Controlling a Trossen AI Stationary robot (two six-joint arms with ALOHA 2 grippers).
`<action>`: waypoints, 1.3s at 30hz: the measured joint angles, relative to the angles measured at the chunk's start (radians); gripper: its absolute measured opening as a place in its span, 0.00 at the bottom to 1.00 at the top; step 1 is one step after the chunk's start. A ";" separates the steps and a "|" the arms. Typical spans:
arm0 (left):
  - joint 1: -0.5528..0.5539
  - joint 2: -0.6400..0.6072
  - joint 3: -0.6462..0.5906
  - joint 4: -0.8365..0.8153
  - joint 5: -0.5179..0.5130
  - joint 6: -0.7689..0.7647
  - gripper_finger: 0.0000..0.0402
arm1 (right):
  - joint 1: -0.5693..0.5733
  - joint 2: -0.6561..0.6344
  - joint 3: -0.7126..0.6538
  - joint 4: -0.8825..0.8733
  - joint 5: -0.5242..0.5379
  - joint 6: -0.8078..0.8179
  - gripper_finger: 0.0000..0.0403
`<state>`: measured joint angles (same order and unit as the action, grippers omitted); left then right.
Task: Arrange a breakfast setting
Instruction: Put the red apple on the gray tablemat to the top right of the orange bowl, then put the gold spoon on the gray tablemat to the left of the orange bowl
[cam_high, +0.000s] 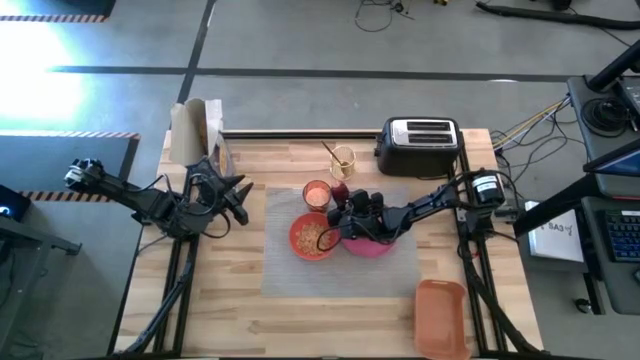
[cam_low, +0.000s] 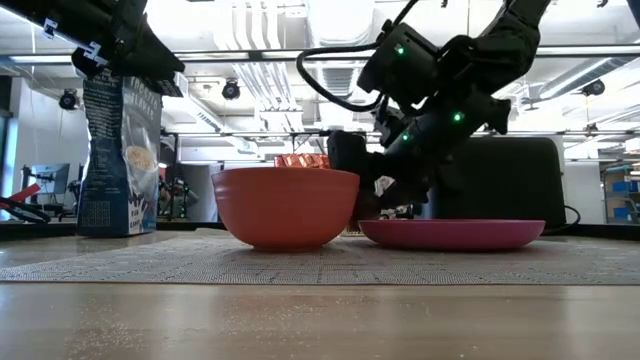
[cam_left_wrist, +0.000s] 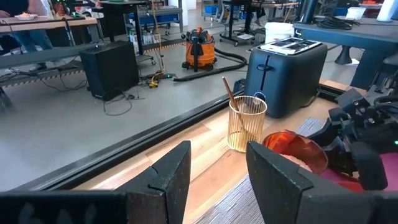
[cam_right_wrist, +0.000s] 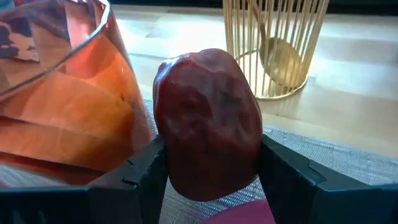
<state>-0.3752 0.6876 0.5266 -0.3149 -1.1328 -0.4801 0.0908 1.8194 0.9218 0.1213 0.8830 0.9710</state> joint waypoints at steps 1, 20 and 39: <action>0.000 0.000 0.000 0.000 0.000 0.000 0.35 | 0.000 0.000 0.000 0.000 -0.009 0.000 0.51; 0.000 0.000 0.000 0.000 0.023 0.000 0.35 | -0.004 -0.142 0.000 -0.174 -0.188 -0.086 0.68; 0.000 0.008 0.000 0.005 0.051 0.000 0.35 | -0.151 -0.469 0.000 -0.243 -0.345 -0.385 0.64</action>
<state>-0.3748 0.6952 0.5266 -0.3103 -1.0813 -0.4801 -0.0599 1.3502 0.9218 -0.1216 0.5377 0.5858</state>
